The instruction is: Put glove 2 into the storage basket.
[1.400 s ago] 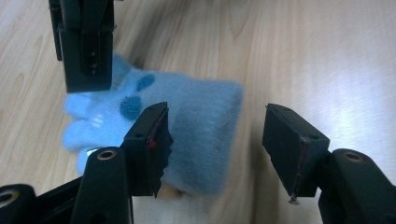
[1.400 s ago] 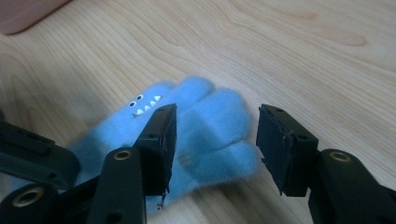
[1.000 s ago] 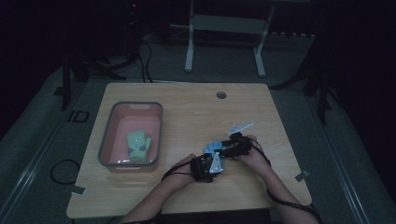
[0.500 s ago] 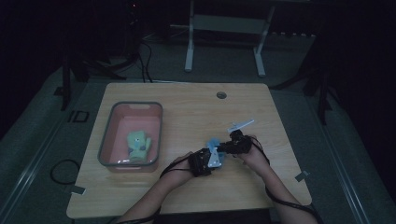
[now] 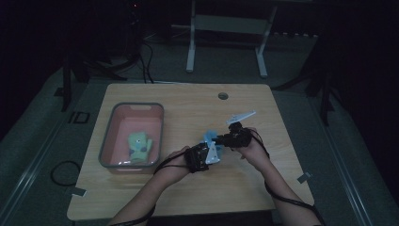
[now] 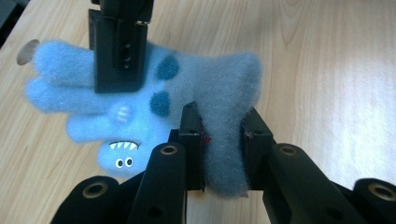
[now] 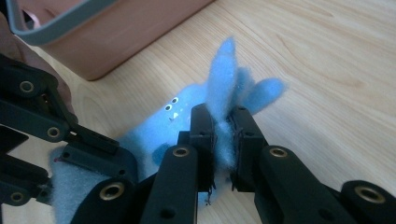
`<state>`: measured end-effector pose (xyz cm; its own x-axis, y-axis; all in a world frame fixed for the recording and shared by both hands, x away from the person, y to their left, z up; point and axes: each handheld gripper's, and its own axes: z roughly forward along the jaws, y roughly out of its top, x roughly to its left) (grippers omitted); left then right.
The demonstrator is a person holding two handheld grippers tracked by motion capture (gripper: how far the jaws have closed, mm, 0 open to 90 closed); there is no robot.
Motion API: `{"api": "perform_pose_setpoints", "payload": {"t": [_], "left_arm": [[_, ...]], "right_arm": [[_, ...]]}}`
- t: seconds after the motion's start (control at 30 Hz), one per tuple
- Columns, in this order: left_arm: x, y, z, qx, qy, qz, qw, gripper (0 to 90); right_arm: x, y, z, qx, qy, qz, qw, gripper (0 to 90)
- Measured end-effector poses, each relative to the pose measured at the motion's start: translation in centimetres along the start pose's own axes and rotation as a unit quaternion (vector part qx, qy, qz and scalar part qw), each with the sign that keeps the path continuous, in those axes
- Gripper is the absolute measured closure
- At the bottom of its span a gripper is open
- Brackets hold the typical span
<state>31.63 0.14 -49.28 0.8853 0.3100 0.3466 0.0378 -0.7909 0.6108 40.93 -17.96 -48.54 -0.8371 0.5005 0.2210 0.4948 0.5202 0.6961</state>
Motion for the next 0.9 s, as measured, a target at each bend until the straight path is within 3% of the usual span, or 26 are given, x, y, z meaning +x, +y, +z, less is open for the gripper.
{"api": "perform_pose_setpoints", "payload": {"t": [0.47, 0.9], "left_arm": [[1.9, -0.7, -4.3, 0.016, 0.029, 0.008, 0.9994, 76.0], [3.2, -1.7, -7.0, 0.033, 0.053, 0.005, 0.998, 76.0]], "right_arm": [[2.1, 4.4, 0.4, -0.018, 0.015, -0.024, 0.9994, 81.7], [4.0, 8.2, 1.3, -0.021, 0.027, -0.047, 0.9983, 81.7]]}}
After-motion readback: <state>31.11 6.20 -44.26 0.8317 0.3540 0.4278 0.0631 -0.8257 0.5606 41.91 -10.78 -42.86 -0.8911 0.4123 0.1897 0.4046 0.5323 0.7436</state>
